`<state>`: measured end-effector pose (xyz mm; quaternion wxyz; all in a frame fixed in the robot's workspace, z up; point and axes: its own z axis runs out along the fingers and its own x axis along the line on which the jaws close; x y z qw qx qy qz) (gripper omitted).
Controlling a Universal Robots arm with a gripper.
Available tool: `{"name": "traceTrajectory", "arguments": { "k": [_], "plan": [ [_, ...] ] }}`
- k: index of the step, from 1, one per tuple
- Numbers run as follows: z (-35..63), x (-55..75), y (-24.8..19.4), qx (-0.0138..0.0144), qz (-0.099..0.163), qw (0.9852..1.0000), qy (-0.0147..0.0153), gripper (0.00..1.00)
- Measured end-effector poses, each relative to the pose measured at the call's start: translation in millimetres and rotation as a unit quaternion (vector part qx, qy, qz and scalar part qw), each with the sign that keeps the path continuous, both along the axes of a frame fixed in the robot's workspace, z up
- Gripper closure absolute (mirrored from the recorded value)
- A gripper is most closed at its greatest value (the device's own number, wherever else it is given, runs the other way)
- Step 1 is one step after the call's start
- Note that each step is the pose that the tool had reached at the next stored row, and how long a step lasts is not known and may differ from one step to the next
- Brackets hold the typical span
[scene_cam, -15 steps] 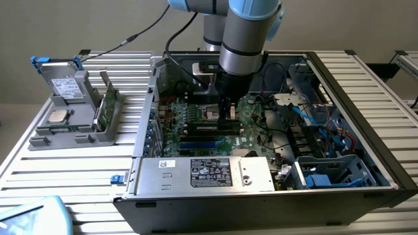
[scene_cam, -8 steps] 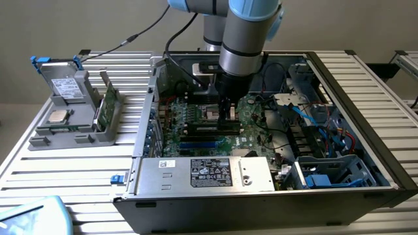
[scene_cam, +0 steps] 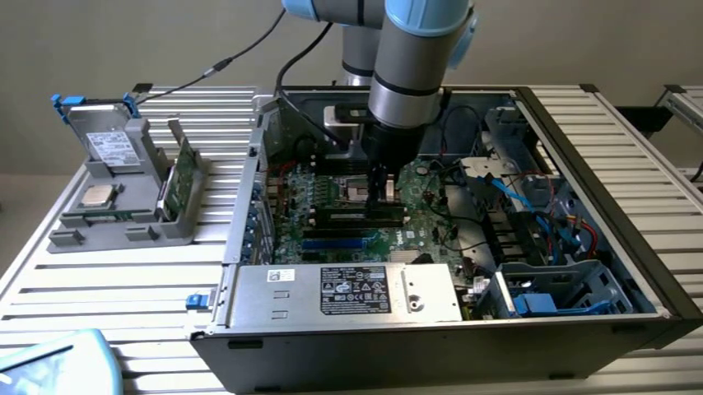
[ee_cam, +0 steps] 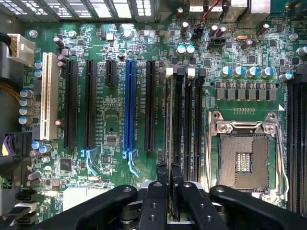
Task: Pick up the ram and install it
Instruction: 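Insert the ram into the slot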
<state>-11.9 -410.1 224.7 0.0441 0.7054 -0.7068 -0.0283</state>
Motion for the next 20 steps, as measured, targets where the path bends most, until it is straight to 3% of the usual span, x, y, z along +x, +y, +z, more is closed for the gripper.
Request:
{"name": "traceTrajectory", "arguments": {
  "k": [10,20],
  "plan": [
    [0.1,0.1,-0.1,-0.0001,-0.018,0.9998,0.0006,0.86],
    [0.1,0.2,0.6,-0.0004,-0.018,0.9998,0.0044,0.86]
  ]
}}
